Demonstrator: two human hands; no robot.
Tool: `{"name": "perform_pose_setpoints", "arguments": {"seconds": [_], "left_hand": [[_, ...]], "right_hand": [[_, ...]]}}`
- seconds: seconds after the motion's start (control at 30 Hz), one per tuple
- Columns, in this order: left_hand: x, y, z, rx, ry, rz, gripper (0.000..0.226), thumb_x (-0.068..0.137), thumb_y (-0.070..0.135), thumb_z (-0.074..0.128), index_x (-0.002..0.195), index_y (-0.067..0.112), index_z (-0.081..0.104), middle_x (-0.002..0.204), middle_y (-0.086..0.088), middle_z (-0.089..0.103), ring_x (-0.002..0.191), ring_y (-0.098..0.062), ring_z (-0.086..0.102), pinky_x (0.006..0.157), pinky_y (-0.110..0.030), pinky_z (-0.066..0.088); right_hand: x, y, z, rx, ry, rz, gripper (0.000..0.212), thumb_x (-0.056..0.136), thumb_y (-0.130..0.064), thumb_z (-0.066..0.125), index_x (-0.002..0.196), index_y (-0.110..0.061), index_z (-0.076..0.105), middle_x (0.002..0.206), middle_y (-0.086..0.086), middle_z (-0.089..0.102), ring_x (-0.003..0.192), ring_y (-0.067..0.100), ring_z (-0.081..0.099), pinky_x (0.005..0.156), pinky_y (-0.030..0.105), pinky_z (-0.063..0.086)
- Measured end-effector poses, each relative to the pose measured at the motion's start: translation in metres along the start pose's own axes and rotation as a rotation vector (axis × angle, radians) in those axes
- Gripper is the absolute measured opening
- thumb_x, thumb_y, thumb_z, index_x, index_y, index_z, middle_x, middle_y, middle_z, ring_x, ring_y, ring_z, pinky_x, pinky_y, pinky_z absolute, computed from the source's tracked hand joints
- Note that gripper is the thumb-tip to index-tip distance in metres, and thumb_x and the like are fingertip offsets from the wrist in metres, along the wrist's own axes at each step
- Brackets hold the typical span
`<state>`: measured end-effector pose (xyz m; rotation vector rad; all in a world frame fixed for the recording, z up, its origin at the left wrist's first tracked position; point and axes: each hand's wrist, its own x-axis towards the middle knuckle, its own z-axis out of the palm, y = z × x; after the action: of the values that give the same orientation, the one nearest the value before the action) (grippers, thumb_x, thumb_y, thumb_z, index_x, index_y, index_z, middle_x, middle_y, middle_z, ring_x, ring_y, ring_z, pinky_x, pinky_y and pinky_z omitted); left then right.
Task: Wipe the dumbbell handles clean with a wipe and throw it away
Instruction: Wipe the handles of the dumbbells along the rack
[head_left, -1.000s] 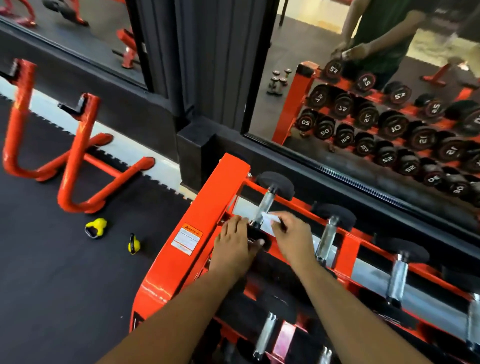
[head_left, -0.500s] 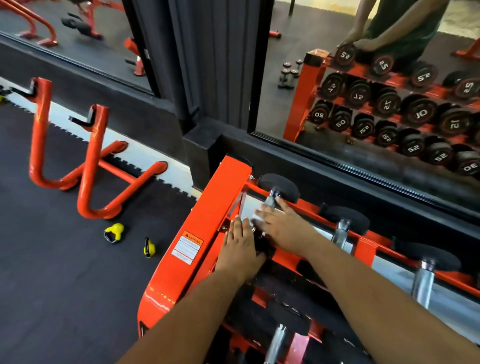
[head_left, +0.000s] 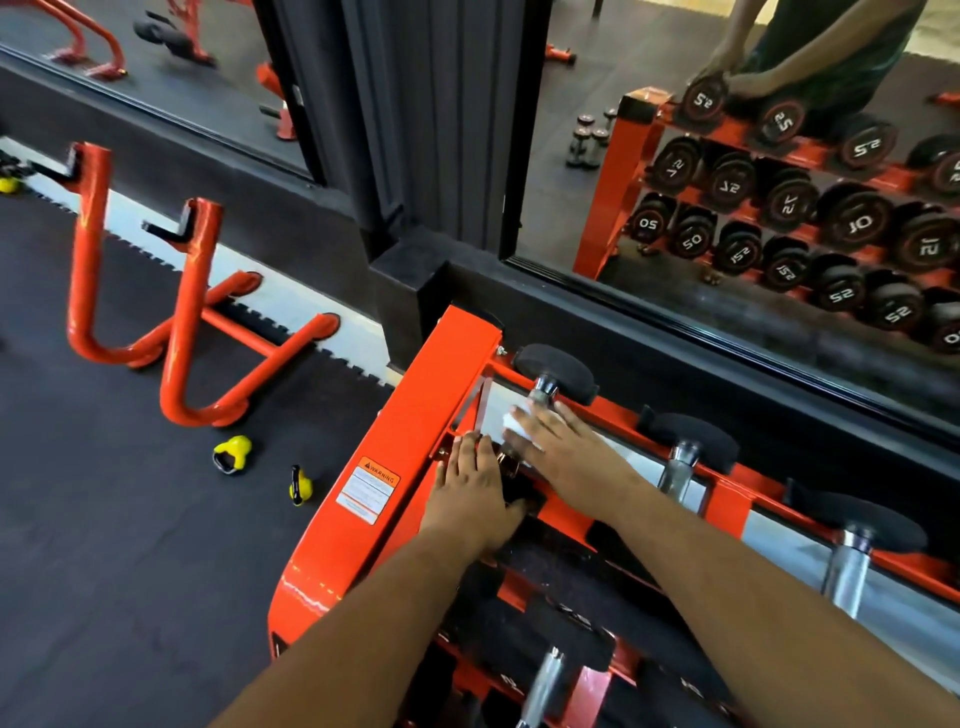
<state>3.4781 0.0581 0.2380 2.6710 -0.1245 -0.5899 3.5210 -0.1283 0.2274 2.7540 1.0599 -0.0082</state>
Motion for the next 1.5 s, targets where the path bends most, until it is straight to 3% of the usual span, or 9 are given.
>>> {"name": "perform_pose_setpoints", "arguments": {"seconds": [0.07,0.23,0.4,0.57,0.73,0.9,1.03,1.23,1.5], "left_hand": [[0.0,0.001,-0.001,0.006,-0.009,-0.004,0.104,0.095,0.06,0.052,0.161,0.009,-0.01,0.17,-0.012,-0.013,0.156,-0.024,-0.014,0.126,-0.041,-0.004],[0.002,0.001,-0.003,0.036,-0.051,-0.024,0.106,0.095,0.064,0.051,0.161,0.011,-0.012,0.169,-0.012,-0.016,0.156,-0.025,-0.015,0.128,-0.046,0.0],[0.003,0.002,-0.003,0.01,-0.038,-0.027,0.103,0.094,0.06,0.054,0.162,0.013,-0.008,0.17,-0.011,-0.01,0.157,-0.024,-0.012,0.128,-0.047,0.001],[0.005,0.001,-0.003,0.021,-0.05,-0.042,0.105,0.093,0.062,0.055,0.162,0.014,-0.007,0.17,-0.009,-0.011,0.157,-0.024,-0.011,0.128,-0.049,0.003],[0.005,0.0,-0.003,-0.042,-0.046,-0.042,0.105,0.09,0.053,0.059,0.162,0.017,-0.009,0.171,-0.007,-0.009,0.157,-0.024,-0.01,0.127,-0.048,0.0],[0.005,0.0,-0.005,-0.008,-0.062,-0.034,0.108,0.093,0.06,0.058,0.161,0.016,-0.013,0.17,-0.006,-0.012,0.157,-0.022,-0.013,0.127,-0.05,0.001],[0.006,0.0,-0.006,-0.009,-0.068,-0.034,0.104,0.092,0.057,0.057,0.162,0.017,-0.01,0.171,-0.007,-0.008,0.157,-0.023,-0.011,0.127,-0.051,0.003],[0.005,0.001,-0.008,0.034,-0.087,-0.031,0.107,0.094,0.065,0.053,0.161,0.015,-0.013,0.17,-0.007,-0.012,0.157,-0.023,-0.013,0.127,-0.051,0.002],[0.005,0.0,-0.006,0.019,-0.069,-0.031,0.108,0.092,0.066,0.054,0.162,0.015,-0.011,0.171,-0.007,-0.008,0.157,-0.023,-0.01,0.127,-0.05,0.002]], "right_hand": [[-0.005,0.004,-0.001,-0.047,-0.012,-0.069,0.069,0.094,-0.012,0.039,0.16,-0.018,0.02,0.167,0.011,0.015,0.155,0.03,0.012,0.123,0.053,0.016],[-0.001,0.013,-0.007,-0.009,0.039,0.179,0.079,0.09,-0.006,0.042,0.161,-0.014,0.01,0.168,0.015,0.006,0.155,0.031,0.003,0.125,0.049,0.013],[0.001,0.0,0.002,-0.06,-0.01,-0.125,0.066,0.094,-0.017,0.041,0.158,-0.013,0.026,0.164,0.012,0.025,0.153,0.029,0.019,0.123,0.054,0.017],[0.016,0.005,-0.015,-0.051,0.02,0.097,0.06,0.096,-0.016,0.038,0.155,-0.013,0.031,0.162,0.014,0.029,0.152,0.032,0.02,0.122,0.053,0.02],[0.0,-0.005,-0.001,-0.064,-0.026,-0.195,0.058,0.093,-0.015,0.046,0.151,-0.013,0.041,0.159,0.012,0.037,0.151,0.027,0.027,0.122,0.055,0.021],[0.003,0.005,-0.013,0.005,-0.005,0.109,0.074,0.09,-0.008,0.038,0.161,-0.016,0.016,0.168,0.01,0.012,0.155,0.027,0.007,0.124,0.055,0.014],[-0.004,-0.008,0.0,-0.036,-0.036,-0.14,0.063,0.094,-0.015,0.039,0.156,-0.014,0.03,0.165,0.01,0.022,0.154,0.028,0.018,0.123,0.053,0.016],[0.009,0.004,-0.008,-0.022,0.06,0.242,0.07,0.094,-0.009,0.04,0.16,-0.012,0.017,0.167,0.014,0.013,0.155,0.031,0.011,0.123,0.049,0.019],[0.015,0.009,-0.017,-0.177,0.025,0.182,0.065,0.098,-0.017,0.039,0.159,-0.009,0.017,0.165,0.017,0.018,0.153,0.032,0.017,0.117,0.048,0.026]]}}
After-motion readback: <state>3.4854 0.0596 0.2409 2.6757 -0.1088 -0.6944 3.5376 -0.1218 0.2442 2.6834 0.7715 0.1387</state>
